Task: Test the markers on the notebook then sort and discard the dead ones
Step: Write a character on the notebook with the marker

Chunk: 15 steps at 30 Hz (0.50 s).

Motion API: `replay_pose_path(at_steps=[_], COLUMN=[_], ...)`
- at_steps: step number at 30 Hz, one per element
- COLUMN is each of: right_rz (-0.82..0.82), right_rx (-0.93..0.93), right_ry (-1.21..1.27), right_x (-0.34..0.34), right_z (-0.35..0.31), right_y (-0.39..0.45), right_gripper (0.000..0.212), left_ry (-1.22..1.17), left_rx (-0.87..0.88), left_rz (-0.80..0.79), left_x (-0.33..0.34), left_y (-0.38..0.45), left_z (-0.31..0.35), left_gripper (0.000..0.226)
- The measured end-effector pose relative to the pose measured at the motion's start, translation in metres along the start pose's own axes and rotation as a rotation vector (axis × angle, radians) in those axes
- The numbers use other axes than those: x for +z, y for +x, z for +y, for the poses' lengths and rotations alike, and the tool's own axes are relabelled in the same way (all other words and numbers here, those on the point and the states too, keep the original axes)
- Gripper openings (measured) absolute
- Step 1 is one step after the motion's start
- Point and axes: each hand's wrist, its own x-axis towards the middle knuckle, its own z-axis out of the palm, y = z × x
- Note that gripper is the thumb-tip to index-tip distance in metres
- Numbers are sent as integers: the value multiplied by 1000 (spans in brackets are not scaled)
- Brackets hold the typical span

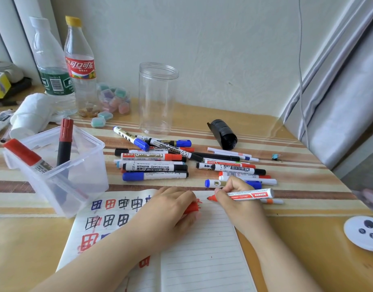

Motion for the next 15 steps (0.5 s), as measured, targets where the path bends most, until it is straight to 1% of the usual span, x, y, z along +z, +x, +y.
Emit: replay_pose_path(at_steps=[3,15], right_rz=[1,17], right_rx=[4,18], right_ry=[-4,-28], right_x=[0,0], right_z=[0,1], right_y=[0,0], right_gripper=[30,28], left_ry=[-15,-40], left_rx=[-8,-26], left_rz=[-16,-24], left_x=[0,0], left_y=[0,0], left_z=[0,0], left_gripper=[39,41])
